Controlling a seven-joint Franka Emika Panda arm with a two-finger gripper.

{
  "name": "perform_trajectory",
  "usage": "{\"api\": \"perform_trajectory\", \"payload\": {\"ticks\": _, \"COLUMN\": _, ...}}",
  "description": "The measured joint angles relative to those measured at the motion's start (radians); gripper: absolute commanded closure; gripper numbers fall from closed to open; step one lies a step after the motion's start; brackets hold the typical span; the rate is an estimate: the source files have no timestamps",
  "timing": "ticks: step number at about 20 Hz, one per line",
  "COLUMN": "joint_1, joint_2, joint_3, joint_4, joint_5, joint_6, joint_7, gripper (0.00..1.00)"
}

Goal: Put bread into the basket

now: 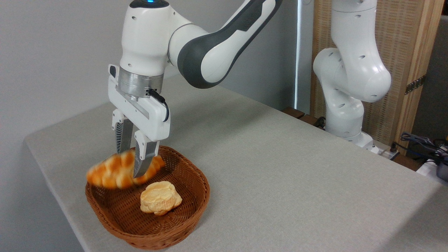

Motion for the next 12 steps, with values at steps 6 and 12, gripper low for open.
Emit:
{"api": "perform_trajectory", "payload": {"ticks": 6, "joint_1": 0.000, "joint_2": -0.003, "joint_3": 0.005, "joint_4": 0.003, "joint_5": 0.000, "joint_6": -0.004, "joint_7": 0.000, "gripper": 0.00}}
{"api": "perform_trajectory", "payload": {"ticks": 12, "joint_1": 0.003, "joint_2": -0.112, "joint_3": 0.084, "joint_4": 0.052, "joint_5": 0.029, "joint_6": -0.291, "joint_7": 0.001, "gripper": 0.00}}
